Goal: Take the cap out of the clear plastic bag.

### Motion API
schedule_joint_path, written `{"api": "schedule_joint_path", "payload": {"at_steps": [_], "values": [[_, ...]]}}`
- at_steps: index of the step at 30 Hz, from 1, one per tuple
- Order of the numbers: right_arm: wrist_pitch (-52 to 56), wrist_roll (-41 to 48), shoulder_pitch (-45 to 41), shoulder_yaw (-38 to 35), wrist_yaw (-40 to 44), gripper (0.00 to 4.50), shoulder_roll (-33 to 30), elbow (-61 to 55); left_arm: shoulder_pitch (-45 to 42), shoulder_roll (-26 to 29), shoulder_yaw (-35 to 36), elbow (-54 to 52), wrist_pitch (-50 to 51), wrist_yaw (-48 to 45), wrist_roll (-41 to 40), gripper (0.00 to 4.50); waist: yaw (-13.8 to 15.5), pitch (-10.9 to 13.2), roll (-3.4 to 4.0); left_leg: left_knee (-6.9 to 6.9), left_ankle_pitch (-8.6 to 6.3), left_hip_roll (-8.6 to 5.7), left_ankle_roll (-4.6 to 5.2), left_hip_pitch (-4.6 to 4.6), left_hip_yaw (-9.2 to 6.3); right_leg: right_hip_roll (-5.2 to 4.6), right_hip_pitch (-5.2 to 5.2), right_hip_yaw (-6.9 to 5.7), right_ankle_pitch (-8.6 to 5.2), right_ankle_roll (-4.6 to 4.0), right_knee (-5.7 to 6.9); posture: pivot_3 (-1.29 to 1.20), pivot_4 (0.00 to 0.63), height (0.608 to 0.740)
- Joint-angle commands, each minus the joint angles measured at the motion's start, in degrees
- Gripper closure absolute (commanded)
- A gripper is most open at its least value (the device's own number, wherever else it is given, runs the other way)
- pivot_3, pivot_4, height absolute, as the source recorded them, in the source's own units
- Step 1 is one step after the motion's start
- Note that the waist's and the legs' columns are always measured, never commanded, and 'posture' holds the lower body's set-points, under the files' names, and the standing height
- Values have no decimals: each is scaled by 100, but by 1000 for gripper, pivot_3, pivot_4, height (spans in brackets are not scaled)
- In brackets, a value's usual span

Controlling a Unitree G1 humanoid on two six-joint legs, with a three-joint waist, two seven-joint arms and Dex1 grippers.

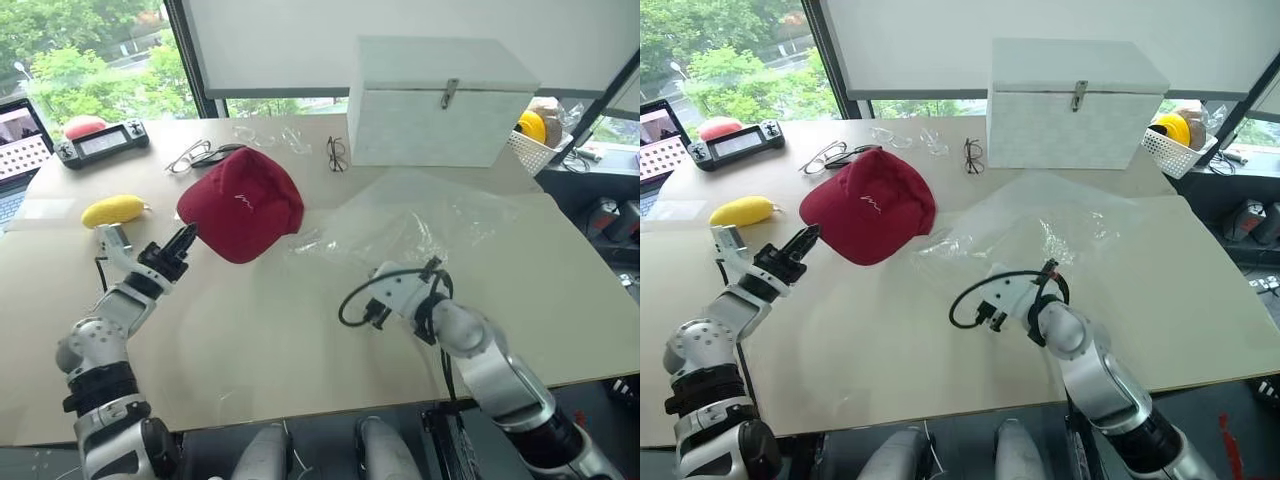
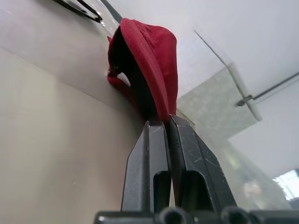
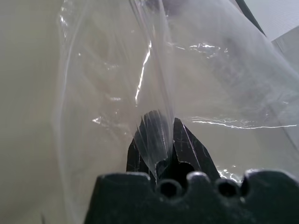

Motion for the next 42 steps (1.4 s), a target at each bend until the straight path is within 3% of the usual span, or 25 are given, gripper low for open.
{"api": "schedule_joint_path", "payload": {"at_steps": [1, 3, 7, 10, 14, 15, 17, 24, 30, 35, 39, 42], "values": [[-375, -194, 31, -228, -273, 4500, 131, 46, 175, -1, -28, -89, -234, 285, 163, 4448, -2, 0, 0, 0, 0, 3, 1, 10, -1, 4, 14, 0, -1, 2, -7, 0, 150, 740], [-475, -349, 34, -255, -435, 4500, 192, 216, 248, 15, 149, 142, -297, 439, 102, 4448, -2, 0, 0, -1, -1, 6, 1, 30, -1, 10, 39, -2, -11, 19, -16, 0, 150, 740], [-686, -506, 126, -530, -835, 3388, 323, 662, 286, 233, 450, 1099, -764, 839, 351, 3245, -15, 0, 0, -2, -2, 10, 2, 42, 1, 15, 43, 3, -12, 21, -14, 0, 150, 740], [-797, -521, 195, -684, -876, 2238, 360, 785, 343, 304, 183, 1412, -948, 855, 680, 2078, 12, -5, 8, -5, -5, 10, 0, 42, 3, 16, 45, 4, -3, 4, -14, 0, 150, 740], [-898, -403, 306, -887, -831, 1069, 406, 843, 438, 261, 62, 1569, -1185, 818, 792, 968, -15, -39, 66, -10, -6, 20, 1, 66, 19, 21, 63, 12, -17, 27, -13, 0, 150, 740], [-917, -394, 325, -915, -816, 504, 421, 850, 439, 259, 50, 1583, -1217, 799, 776, 432, -24, -45, 76, -10, -7, 28, 1, 69, 27, 27, 66, 17, -27, 43, -13, 0, 150, 740], [-941, -351, 367, -952, -771, 33, 465, 826, 451, 255, 6, 1577, -1243, 761, 749, 5, -45, -53, 86, -10, -7, 41, 1, 75, 51, 38, 70, 25, -32, 45, -13, 0, 150, 740], [-964, -144, 420, -1023, -559, 33, 693, 709, 405, 231, -81, 1501, -1222, 691, 671, 5, -107, -54, 89, -17, -15, 67, -2, 152, 84, 47, 157, 28, -48, 57, -20, 0, 150, 740], [138, 2595, 711, -2365, 675, 33, 1317, -479, 649, 634, -756, 785, -1844, 90, 1379, 5, -109, -51, 85, -18, -27, 68, -1, 144, 77, 52, 143, 31, -50, 59, -26, 0, 150, 740], [633, 4445, 572, -4067, 787, 33, 1475, -569, 730, 1010, -1549, 746, -3095, 230, 2776, 5, -38, -36, 59, -17, -32, 70, 5, 122, 56, 56, 138, 29, -39, 56, -67, 0, 150, 740], [324, 4470, 191, -5041, 31, 33, 1431, 279, 688, 894, -1598, 998, -3609, 603, 3173, 5, 34, -36, 59, -17, -32, 72, 5, 100, 55, 59, 124, 26, -20, 51, -88, 0, 150, 740], [-89, 3975, 154, -5207, -458, 33, 1341, 774, 720, 830, -1567, 1209, -3730, 750, 3266, 5, 37, -37, 60, -17, -32, 68, 5, 77, 73, 59, 99, 23, -19, 50, -84, 0, 150, 740]]}}
